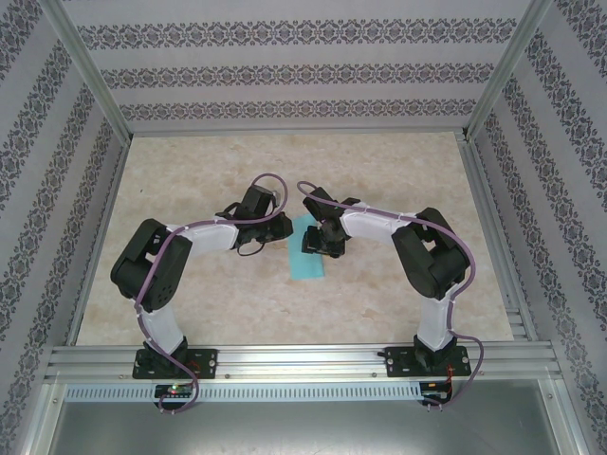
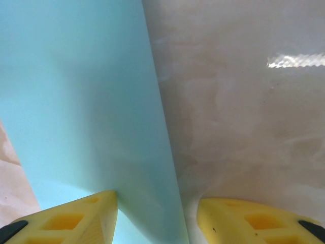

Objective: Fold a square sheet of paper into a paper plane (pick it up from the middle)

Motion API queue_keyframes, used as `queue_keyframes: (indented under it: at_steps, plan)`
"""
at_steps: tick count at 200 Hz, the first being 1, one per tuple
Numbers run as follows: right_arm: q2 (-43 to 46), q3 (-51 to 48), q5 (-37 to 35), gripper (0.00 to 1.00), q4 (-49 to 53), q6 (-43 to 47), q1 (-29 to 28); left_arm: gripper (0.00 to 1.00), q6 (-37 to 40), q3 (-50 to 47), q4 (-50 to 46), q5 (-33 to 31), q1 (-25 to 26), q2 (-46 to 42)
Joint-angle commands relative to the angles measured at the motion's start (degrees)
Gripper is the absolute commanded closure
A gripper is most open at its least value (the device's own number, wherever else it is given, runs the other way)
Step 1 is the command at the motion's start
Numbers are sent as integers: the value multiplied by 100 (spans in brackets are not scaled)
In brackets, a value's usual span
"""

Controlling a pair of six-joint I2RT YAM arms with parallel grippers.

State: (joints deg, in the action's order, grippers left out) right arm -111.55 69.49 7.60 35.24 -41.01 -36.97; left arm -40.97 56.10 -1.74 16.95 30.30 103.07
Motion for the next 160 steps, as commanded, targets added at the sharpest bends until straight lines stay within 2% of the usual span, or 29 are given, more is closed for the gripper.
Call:
queue_keyframes:
  at_steps: [1,68,160]
  plan:
    - [-1139,-551,-327,48,44,-38,61,86,14,104,174,254,142,202]
    - [-1149,-558,-324,48,27,-36,59,87,3,182,-21,315,187,463]
    - [-1033,-605,-324,48,42,-38,66,87,-19,323,-802,28,196,768]
